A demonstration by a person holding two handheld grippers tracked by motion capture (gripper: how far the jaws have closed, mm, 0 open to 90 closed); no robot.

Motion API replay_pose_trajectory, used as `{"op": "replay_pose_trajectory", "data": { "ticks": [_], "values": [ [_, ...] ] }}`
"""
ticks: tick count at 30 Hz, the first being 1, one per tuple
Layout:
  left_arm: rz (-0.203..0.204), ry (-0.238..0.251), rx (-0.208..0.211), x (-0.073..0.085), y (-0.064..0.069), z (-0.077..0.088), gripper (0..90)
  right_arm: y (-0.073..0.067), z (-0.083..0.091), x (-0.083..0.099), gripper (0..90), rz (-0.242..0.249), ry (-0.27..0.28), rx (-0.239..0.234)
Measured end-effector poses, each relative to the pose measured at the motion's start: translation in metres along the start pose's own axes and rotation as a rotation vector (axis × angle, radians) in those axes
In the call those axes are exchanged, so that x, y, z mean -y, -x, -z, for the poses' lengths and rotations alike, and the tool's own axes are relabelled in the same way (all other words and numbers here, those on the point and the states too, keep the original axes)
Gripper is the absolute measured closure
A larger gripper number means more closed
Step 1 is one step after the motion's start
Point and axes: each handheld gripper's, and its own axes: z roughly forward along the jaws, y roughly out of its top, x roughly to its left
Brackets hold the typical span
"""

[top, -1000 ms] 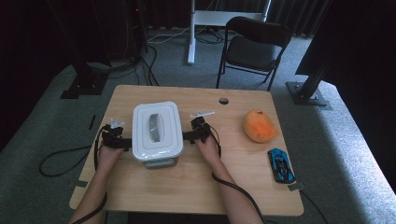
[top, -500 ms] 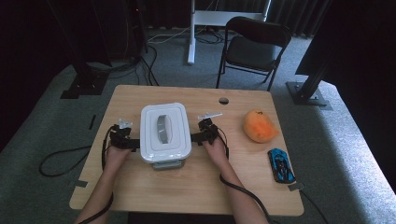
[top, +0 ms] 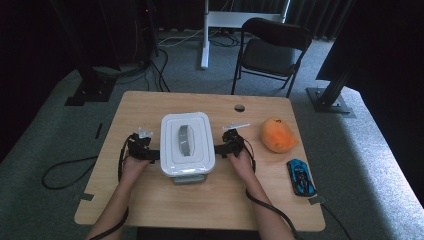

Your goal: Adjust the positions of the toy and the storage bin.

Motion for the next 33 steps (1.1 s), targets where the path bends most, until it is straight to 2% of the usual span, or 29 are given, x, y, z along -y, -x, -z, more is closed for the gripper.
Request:
{"op": "replay_pose_trajectory", "data": {
  "ticks": [12,14,15,21,33],
  "values": [
    [-0.037,-0.007,0.029,-0.007,0.021,-0.007,1.1,0.012,0.021,0.012,16.4,-0.011,0.012,0.023],
    [-0.037,-0.007,0.029,-0.007,0.021,-0.007,1.1,0.013,0.022,0.013,16.4,-0.009,0.014,0.025],
    [-0.047,-0.008,0.037,-0.008,0.027,-0.008,1.1,0.015,0.026,0.017,16.4,-0.011,0.017,0.028],
    [-0.070,-0.013,0.056,-0.011,0.038,-0.010,1.1,0.020,0.037,0.024,16.4,-0.015,0.018,0.036],
    [-0.107,-0.005,0.088,-0.016,0.055,-0.012,1.1,0.030,0.053,0.036,18.0,-0.045,0.037,0.053]
  ]
}}
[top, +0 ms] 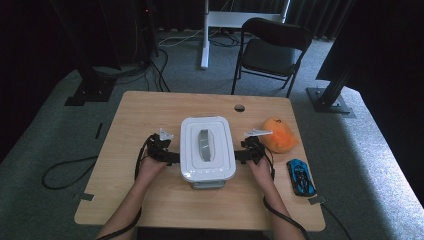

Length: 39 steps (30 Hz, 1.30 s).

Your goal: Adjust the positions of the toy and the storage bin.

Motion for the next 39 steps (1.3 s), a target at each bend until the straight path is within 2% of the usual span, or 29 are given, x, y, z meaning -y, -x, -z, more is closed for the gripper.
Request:
{"op": "replay_pose_trajectory", "data": {
  "ticks": [11,24,29,32,39],
  "values": [
    [-0.014,0.006,0.027,0.000,0.010,0.002,1.1,0.007,0.006,0.007,18.1,-0.030,0.018,-0.016],
    [-0.044,0.012,0.030,0.005,0.022,0.010,1.1,0.009,0.010,0.014,18.4,-0.035,0.033,-0.043],
    [-0.052,0.013,0.039,0.011,0.026,0.016,1.1,0.008,0.011,0.014,19.0,-0.016,0.024,-0.054],
    [-0.061,0.010,0.039,0.014,0.027,0.019,1.1,0.006,0.012,0.014,20.1,0.017,0.026,-0.061],
    [-0.065,0.019,0.036,0.023,0.032,0.028,1.1,0.002,0.013,0.017,20.2,0.055,0.021,-0.093]
  ]
}}
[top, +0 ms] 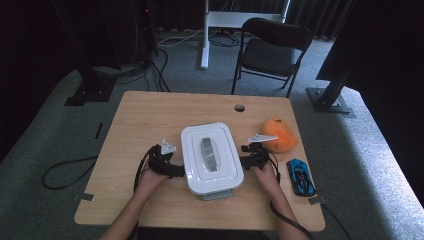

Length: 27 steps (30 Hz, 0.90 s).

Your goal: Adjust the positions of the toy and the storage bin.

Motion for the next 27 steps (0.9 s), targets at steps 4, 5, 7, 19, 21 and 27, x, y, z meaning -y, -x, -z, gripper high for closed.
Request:
{"op": "replay_pose_trajectory", "data": {
  "ticks": [4,5,7,19,21,27],
  "values": [
    [-0.006,-0.004,0.001,0.003,0.003,0.004,1.1,-0.002,0.000,-0.001,20.3,0.017,-0.010,-0.010],
    [-0.007,-0.004,0.002,0.004,0.004,0.006,1.1,-0.003,0.000,-0.001,20.3,0.025,-0.010,-0.013],
    [-0.008,-0.004,0.006,0.007,0.006,0.008,1.0,-0.004,0.000,-0.001,20.4,0.032,-0.014,-0.016],
    [-0.016,0.002,0.011,0.022,0.018,0.024,1.0,-0.013,0.001,-0.001,21.9,0.099,-0.037,-0.050],
    [-0.021,0.003,0.013,0.024,0.019,0.026,1.0,-0.015,0.000,-0.002,21.9,0.117,-0.037,-0.047],
    [-0.015,0.006,0.022,0.031,0.023,0.031,0.9,-0.017,-0.001,-0.002,21.9,0.119,-0.042,-0.075]
  ]
}}
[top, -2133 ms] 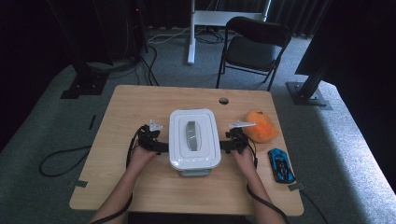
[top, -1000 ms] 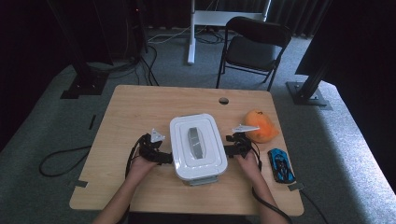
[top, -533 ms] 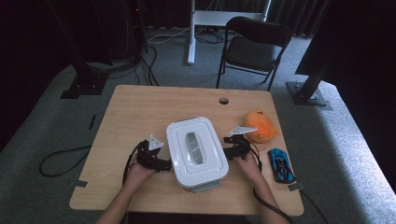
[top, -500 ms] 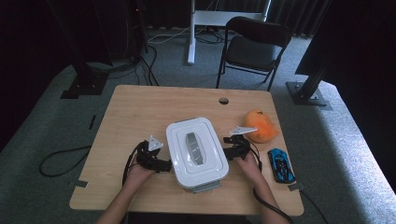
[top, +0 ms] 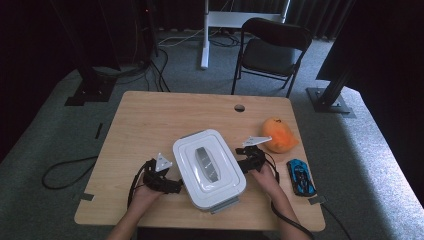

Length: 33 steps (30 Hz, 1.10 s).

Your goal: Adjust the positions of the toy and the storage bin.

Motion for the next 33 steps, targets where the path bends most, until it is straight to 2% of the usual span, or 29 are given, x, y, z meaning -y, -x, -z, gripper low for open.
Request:
{"op": "replay_pose_trajectory", "data": {
  "ticks": [5,13,20,24,28,33],
  "values": [
    [-0.004,-0.002,0.007,0.006,0.005,0.003,0.9,-0.002,0.000,-0.002,21.9,0.015,0.002,-0.006],
    [-0.001,-0.007,0.019,0.011,0.014,0.008,0.9,-0.001,-0.003,0.000,22.2,0.006,0.008,-0.053],
    [-0.007,-0.002,0.042,0.014,0.019,0.009,0.9,0.000,-0.001,0.000,22.3,0.028,-0.008,-0.036],
    [0.000,0.010,0.064,0.016,0.015,0.010,0.9,0.001,0.004,0.002,17.1,0.020,0.001,-0.028],
    [-0.005,0.006,0.045,0.018,0.010,0.009,0.9,-0.001,0.012,0.005,15.7,0.037,0.009,0.011],
    [0.006,0.016,0.048,0.023,-0.002,0.012,0.9,0.000,0.023,0.012,14.2,0.022,0.010,0.030]
  ]
}}
